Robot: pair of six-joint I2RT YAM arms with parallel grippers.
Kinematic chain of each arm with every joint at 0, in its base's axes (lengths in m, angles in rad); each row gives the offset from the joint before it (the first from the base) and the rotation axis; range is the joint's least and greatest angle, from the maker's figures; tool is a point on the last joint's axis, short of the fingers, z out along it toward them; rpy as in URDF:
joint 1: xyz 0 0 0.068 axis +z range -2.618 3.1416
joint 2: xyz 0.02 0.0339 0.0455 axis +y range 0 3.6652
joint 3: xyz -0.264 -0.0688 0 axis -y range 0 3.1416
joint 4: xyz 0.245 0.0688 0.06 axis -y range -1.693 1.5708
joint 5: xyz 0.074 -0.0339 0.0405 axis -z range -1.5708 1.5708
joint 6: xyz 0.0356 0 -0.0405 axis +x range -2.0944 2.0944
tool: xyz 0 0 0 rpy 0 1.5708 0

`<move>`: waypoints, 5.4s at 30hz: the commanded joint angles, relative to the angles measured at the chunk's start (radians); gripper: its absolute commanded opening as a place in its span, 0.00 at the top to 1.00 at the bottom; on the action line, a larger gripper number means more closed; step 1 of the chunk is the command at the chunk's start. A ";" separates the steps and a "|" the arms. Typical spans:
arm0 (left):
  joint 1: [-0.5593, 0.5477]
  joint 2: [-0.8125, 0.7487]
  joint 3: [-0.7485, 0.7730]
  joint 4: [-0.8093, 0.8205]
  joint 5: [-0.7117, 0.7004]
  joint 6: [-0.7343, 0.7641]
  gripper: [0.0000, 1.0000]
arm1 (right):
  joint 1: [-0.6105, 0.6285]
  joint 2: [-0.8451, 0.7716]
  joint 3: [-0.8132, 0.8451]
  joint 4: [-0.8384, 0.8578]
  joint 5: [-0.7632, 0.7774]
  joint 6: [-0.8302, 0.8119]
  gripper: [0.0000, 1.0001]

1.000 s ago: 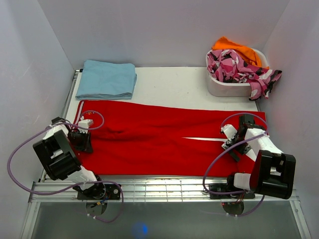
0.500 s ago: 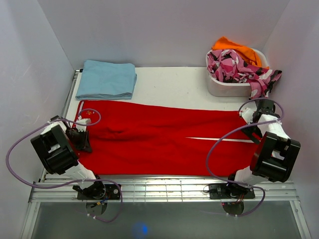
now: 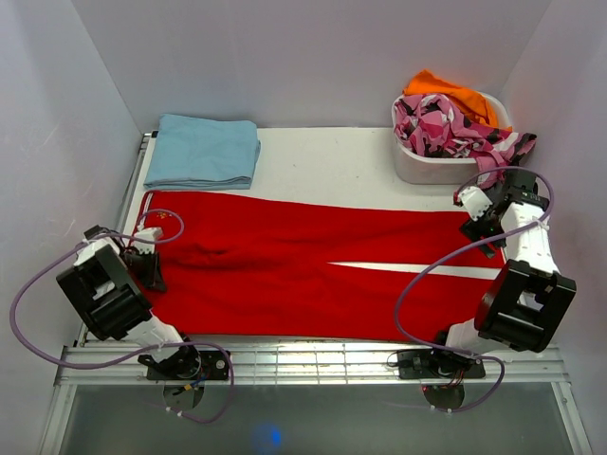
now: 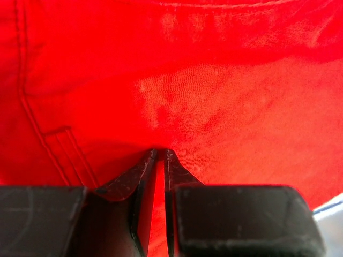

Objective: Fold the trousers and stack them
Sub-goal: Flatten the trousers out

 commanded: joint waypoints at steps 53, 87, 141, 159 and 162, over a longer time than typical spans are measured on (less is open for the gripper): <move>-0.178 0.588 1.181 -0.278 0.181 0.244 0.46 | 0.248 0.545 0.409 -0.047 -0.403 0.082 0.54; -0.229 0.683 0.902 -0.322 0.153 0.947 0.59 | 0.193 0.370 0.284 -0.109 -0.521 -0.248 0.36; -0.206 0.718 1.058 -0.517 0.261 0.924 0.38 | 0.095 0.631 0.379 -0.194 -0.388 -0.592 0.92; -0.218 0.910 1.244 -0.517 0.233 0.964 0.13 | 0.098 0.635 0.367 -0.162 -0.342 -0.586 0.92; -0.218 0.903 1.175 -0.517 0.212 0.973 0.15 | 0.098 0.638 0.384 -0.162 -0.340 -0.584 0.92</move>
